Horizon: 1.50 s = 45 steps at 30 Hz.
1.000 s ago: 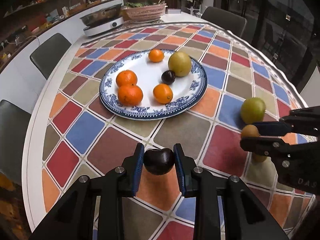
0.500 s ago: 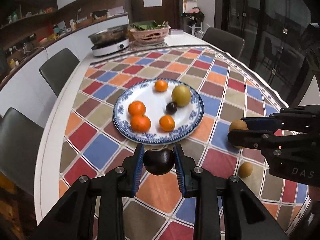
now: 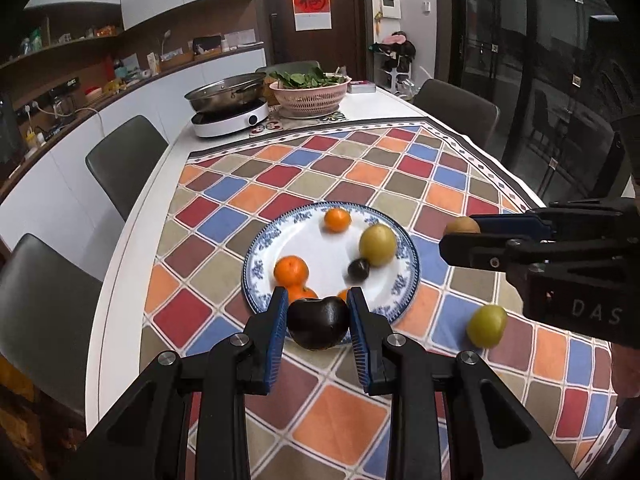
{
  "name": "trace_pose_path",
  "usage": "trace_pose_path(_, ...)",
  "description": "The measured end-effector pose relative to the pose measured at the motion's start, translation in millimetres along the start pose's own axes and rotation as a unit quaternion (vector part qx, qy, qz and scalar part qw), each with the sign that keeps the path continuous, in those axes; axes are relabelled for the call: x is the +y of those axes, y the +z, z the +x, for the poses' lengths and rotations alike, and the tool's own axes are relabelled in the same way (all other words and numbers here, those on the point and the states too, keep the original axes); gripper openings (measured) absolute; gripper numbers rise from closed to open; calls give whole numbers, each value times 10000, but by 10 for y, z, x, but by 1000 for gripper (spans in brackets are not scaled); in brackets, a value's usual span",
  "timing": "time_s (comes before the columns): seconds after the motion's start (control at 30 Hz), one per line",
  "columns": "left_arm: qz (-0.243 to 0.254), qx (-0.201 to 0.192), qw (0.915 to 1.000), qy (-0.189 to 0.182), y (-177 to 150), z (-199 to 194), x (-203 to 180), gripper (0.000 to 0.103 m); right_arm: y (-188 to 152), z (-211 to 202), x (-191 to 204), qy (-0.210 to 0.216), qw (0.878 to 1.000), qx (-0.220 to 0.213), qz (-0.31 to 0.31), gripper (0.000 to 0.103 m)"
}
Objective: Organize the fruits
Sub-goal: 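Carry plum and kiwi onto the plate and open both tools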
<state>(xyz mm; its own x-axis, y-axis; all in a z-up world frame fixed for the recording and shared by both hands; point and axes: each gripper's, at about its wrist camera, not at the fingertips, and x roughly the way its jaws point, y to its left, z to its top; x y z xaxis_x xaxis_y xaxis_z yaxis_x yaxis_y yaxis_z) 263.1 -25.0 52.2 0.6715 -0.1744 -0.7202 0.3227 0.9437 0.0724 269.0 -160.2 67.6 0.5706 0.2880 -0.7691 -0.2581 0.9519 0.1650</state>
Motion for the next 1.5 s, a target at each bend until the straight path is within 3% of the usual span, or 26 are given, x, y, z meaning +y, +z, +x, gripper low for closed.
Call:
trace_pose_path(0.2, -218, 162, 9994, -217, 144, 220, 153, 30, 193, 248, -53, -13, 9999, 124, 4, 27)
trace_pose_path(0.53, -92, 354, 9993, -90, 372, 763, 330, 30, 433, 805, -219, -45, 9993, 380, 12, 27)
trace_pose_path(1.0, -283, 662, 9970, -301, 469, 1431, 396, 30, 542, 1398, -498, 86, 9977, 609, 272, 27)
trace_pose_path(1.27, -172, 547, 9982, -185, 444, 1322, 309, 39, 517, 1342, -529, 173, 9983, 466, 294, 30)
trace_pose_path(1.5, -290, 307, 9991, -17, 337, 857, 240, 42, 383, 967, -470, -25, 9998, 146, 159, 31)
